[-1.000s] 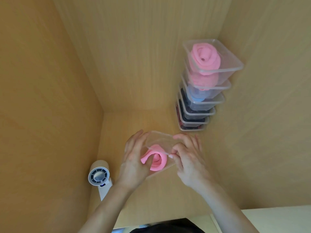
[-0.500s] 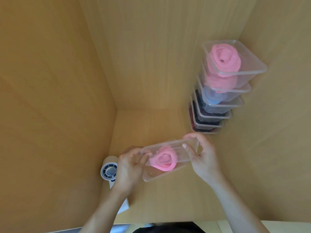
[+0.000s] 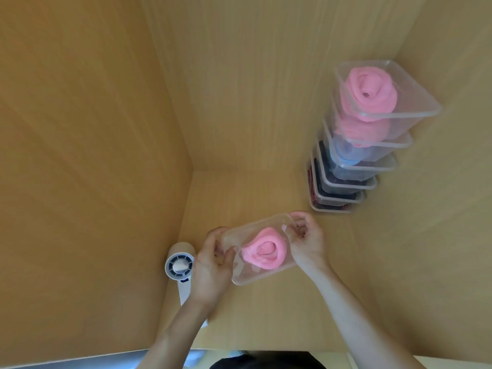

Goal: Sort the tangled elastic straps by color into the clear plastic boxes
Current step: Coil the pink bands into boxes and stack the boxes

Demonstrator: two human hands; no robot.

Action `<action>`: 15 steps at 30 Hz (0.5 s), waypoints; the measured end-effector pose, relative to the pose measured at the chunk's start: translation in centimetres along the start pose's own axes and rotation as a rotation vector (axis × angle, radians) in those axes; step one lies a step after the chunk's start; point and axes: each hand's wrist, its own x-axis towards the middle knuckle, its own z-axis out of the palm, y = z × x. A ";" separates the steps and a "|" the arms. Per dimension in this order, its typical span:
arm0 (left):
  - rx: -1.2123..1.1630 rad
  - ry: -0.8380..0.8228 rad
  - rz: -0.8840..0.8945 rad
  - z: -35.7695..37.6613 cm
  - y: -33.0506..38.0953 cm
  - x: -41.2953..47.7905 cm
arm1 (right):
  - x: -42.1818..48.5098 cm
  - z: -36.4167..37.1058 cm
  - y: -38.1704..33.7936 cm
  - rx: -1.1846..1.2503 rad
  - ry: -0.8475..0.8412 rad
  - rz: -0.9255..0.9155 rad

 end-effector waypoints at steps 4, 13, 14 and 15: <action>0.113 0.030 0.024 0.4 -0.1 0.5 | -0.1 1.1 0.0 -0.063 -0.014 0.013; 0.174 0.005 -0.054 0.8 0.1 0.2 | 0.9 0.0 -0.4 -0.309 -0.073 0.022; 0.167 0.000 -0.054 0.8 0.2 0.1 | 1.1 -0.2 -0.3 -0.317 -0.082 0.032; 0.164 -0.008 -0.054 0.7 0.2 0.0 | 1.2 -0.5 -0.3 -0.323 -0.087 0.040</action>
